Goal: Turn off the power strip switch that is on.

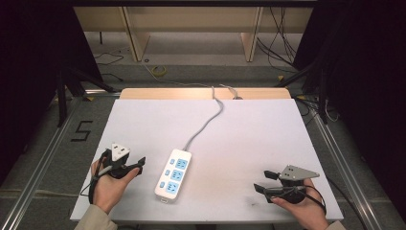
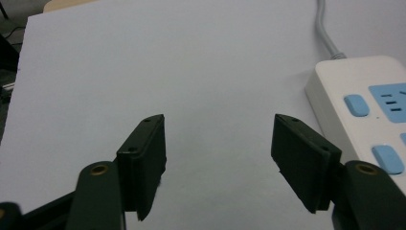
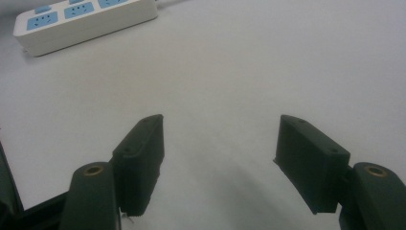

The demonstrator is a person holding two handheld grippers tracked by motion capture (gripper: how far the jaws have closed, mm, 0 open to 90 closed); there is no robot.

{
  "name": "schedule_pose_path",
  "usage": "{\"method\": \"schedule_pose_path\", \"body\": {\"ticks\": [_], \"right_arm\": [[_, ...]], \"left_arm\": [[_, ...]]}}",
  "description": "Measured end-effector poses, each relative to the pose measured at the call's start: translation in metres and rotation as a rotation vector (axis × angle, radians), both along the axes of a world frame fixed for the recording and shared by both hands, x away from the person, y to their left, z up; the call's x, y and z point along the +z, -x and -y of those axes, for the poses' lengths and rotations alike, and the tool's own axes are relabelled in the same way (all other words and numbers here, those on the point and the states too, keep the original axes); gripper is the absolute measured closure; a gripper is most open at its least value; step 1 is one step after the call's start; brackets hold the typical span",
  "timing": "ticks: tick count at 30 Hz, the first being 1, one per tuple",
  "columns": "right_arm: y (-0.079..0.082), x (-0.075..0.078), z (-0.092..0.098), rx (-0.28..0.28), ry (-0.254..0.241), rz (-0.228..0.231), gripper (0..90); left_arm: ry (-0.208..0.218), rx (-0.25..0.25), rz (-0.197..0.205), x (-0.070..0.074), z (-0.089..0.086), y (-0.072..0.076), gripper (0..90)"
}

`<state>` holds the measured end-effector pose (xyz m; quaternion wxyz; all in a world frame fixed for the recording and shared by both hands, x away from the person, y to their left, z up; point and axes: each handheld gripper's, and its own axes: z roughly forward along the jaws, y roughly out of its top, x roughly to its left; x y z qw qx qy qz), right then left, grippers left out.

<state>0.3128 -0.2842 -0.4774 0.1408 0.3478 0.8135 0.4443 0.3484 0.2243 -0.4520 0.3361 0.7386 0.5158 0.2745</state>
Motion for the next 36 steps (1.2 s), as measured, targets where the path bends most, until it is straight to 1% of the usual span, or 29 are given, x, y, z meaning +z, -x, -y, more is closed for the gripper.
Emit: {"method": "schedule_pose_path", "body": {"ticks": [3,8,12,25,30,31,32,36], "right_arm": [[0.0,0.0,0.0,0.0,0.0,0.0,34.5],[0.0,0.0,0.0,0.001,0.0,0.001,34.5],[0.0,0.0,0.0,0.001,0.0,0.001,34.5],[0.0,0.0,0.0,0.001,0.0,0.001,34.5],[0.0,0.0,0.0,0.003,0.0,0.0,34.4],[0.0,0.0,0.0,0.003,0.0,0.0,34.4],[0.0,0.0,0.0,0.003,0.0,0.0,34.4],[-0.001,0.0,0.0,0.005,-0.001,0.002,34.4]], "left_arm": [[-0.004,0.013,-0.011,-0.003,-0.003,-0.002,32.9],[0.001,0.023,-0.01,-0.007,-0.009,-0.004,29.6],[-0.006,0.024,-0.007,-0.01,-0.012,-0.006,27.6],[-0.009,-0.003,0.002,-0.02,-0.019,-0.01,24.6],[-0.013,-0.009,-0.007,-0.027,-0.019,-0.011,24.4],[-0.022,-0.012,-0.013,-0.027,-0.019,-0.011,24.4],[-0.023,-0.011,-0.015,-0.028,-0.019,-0.011,24.4],[-0.025,-0.006,-0.014,-0.03,-0.019,-0.011,24.3]]}}
